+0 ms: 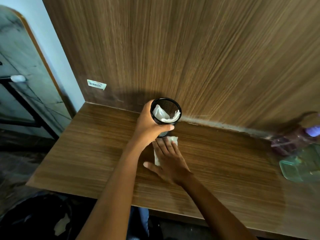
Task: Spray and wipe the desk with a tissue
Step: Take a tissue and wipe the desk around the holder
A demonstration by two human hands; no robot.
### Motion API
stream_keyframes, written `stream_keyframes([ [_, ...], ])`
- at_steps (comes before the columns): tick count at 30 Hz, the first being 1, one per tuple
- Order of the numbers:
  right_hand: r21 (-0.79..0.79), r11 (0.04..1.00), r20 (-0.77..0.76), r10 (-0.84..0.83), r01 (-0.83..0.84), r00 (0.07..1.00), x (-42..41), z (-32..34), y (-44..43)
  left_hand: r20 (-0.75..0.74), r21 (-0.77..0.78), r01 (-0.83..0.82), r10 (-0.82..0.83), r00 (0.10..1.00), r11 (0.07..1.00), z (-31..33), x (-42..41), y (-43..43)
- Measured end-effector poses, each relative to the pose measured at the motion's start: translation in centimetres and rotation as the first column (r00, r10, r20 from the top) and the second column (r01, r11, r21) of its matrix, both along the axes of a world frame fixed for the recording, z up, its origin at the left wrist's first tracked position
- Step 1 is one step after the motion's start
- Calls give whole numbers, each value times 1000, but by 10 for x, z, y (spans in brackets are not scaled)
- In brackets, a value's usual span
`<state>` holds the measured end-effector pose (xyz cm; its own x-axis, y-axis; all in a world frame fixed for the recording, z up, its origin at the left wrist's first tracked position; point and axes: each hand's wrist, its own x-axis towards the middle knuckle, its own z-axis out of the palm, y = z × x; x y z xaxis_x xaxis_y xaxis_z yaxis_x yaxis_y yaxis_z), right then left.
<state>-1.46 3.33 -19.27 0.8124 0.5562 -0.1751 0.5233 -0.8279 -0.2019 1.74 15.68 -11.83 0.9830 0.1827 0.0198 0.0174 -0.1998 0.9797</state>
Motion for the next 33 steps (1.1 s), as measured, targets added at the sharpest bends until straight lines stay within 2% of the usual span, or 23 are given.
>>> stream_keyframes([
  [5, -26, 979, 13, -200, 200, 980, 1, -1, -54, -22, 22, -39, 39, 999, 999, -6, -1, 5],
  [11, 19, 921, 41, -390, 389, 920, -20, -4, -45, -19, -15, -215, 214, 977, 977, -16, 1, 35],
  [16, 24, 928, 55, -373, 373, 926, -31, -5, -32, -47, -92, -361, 358, 932, 928, -25, 5, 41],
  [20, 52, 946, 48, -321, 319, 946, -38, -7, -19, -43, -100, -322, 320, 947, 941, -31, 7, 33],
  [23, 80, 973, 174, -228, 217, 958, -52, -13, -15, -49, -117, -321, 317, 947, 940, -29, 5, 25],
  [26, 204, 975, 251, -141, 90, 958, -65, -19, -35, -63, -87, -301, 297, 953, 950, -29, 2, 23],
  [28, 302, 949, 325, -194, 93, 926, -71, -22, -54, -100, -20, -313, 309, 946, 950, -27, -3, 24],
  [30, 355, 917, 364, -316, 184, 876, -81, -22, -64, -103, 53, -346, 350, 931, 937, -22, -12, 24],
  [33, 369, 874, 318, -438, 316, 841, -105, -20, -59, 1, 120, -436, 439, 898, 892, -11, -32, 17],
])
